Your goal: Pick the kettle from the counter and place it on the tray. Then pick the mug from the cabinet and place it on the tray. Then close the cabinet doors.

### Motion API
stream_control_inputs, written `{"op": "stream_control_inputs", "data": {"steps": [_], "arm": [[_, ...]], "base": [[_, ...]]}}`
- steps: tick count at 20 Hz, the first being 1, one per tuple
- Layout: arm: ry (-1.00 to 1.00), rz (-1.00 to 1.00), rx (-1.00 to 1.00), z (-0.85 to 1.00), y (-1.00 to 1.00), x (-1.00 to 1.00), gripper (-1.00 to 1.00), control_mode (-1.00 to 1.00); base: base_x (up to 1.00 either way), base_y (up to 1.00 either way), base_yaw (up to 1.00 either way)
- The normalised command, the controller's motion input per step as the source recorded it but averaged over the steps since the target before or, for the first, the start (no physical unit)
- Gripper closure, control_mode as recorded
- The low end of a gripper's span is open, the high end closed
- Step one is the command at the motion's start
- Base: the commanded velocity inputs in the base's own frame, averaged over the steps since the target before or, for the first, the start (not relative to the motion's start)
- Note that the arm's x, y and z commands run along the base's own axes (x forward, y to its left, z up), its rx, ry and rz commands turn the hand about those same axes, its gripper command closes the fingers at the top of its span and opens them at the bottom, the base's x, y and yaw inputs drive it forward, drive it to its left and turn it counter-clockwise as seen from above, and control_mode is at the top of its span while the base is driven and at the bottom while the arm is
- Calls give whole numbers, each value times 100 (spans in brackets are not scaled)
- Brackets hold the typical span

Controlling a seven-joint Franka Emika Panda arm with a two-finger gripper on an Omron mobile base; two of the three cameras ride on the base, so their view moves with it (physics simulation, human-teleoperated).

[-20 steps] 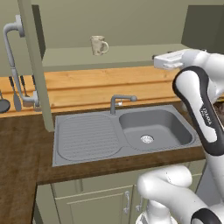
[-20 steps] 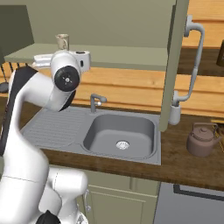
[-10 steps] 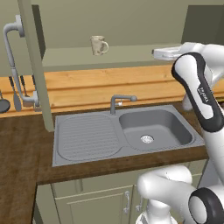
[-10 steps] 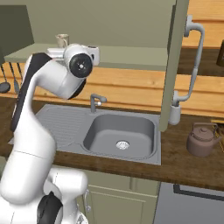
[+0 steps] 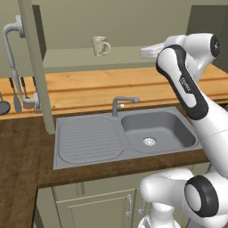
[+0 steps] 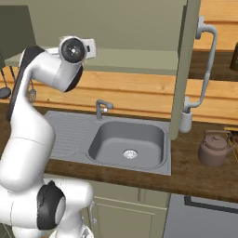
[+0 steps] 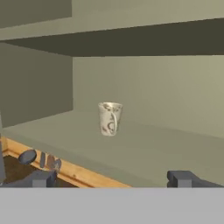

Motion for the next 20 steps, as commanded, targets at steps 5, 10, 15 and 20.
{"op": "stream_control_inputs", "data": {"steps": [5,10,15,20], "arm": [[0,0,-10,1,16,5,-100,-100],[0,0,0,1,0,6,-100,-100],[0,0,0,5,0,9,-100,-100],[3,0,-1,5,3,20,-100,-100]], "base": [[0,0,0],[0,0,0],[0,0,0],[0,0,0]]}}
